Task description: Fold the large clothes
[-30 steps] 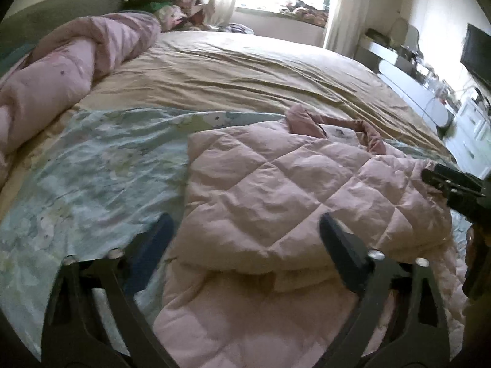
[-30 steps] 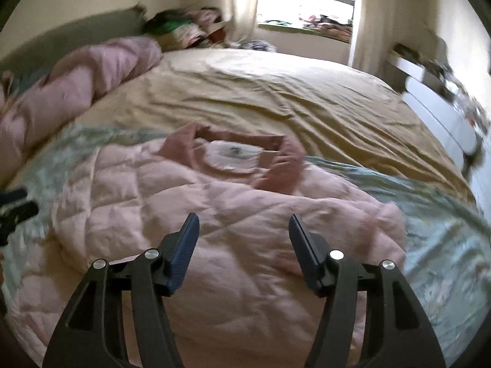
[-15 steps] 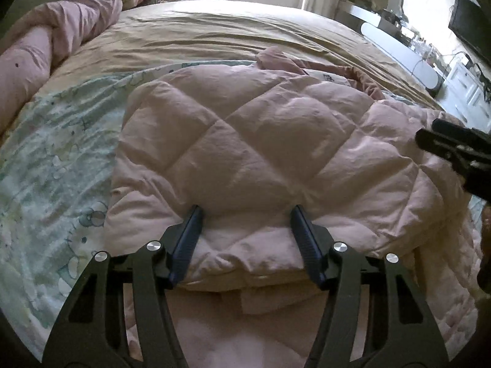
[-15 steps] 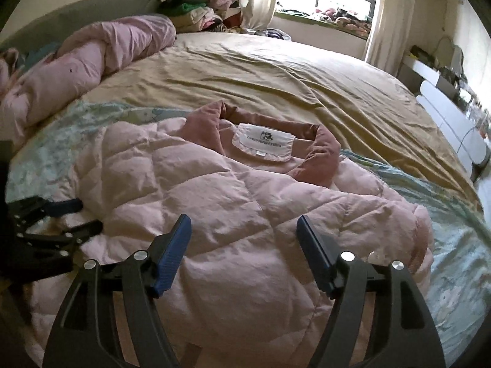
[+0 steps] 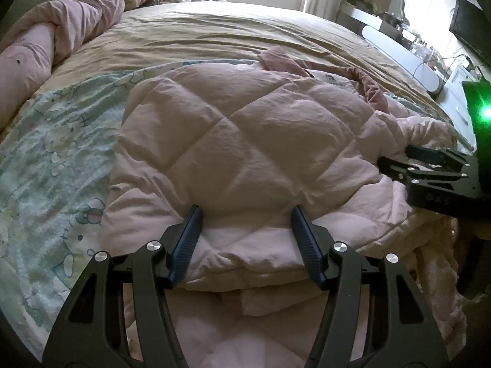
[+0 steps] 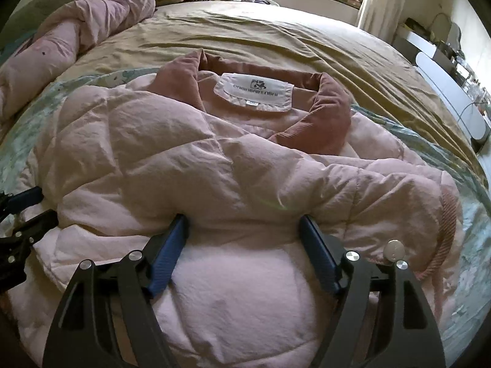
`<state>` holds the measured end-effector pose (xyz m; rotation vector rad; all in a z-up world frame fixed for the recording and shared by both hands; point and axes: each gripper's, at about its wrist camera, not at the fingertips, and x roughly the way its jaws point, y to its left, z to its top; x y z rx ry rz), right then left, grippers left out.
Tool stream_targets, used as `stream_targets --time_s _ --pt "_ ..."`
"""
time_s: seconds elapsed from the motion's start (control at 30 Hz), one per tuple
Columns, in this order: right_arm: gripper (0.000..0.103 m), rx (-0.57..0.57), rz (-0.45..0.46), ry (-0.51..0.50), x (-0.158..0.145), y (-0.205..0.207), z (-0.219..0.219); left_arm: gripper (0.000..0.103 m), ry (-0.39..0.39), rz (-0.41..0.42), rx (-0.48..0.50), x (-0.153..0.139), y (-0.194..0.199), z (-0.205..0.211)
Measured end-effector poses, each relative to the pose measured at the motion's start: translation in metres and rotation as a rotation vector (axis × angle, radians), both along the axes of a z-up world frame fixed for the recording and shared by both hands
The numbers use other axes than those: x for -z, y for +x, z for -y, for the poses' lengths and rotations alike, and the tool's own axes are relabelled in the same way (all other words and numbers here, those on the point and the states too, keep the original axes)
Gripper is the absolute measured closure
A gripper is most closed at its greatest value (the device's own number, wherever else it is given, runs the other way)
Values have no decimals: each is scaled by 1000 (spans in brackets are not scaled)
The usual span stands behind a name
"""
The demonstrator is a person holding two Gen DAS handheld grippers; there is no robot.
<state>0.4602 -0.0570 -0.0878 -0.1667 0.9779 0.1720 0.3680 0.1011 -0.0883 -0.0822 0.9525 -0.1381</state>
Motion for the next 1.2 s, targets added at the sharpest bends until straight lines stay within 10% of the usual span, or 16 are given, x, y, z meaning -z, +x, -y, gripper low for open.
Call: stream_targets --time_s 0.67,1.2 --pt "17 25 22 70 -23 -39 7 49 -57 1 -13 -16 -22 -12" --pt "7 39 40 173 -53 -74 23 9 -73 -40 -65 -32 -56 -15"
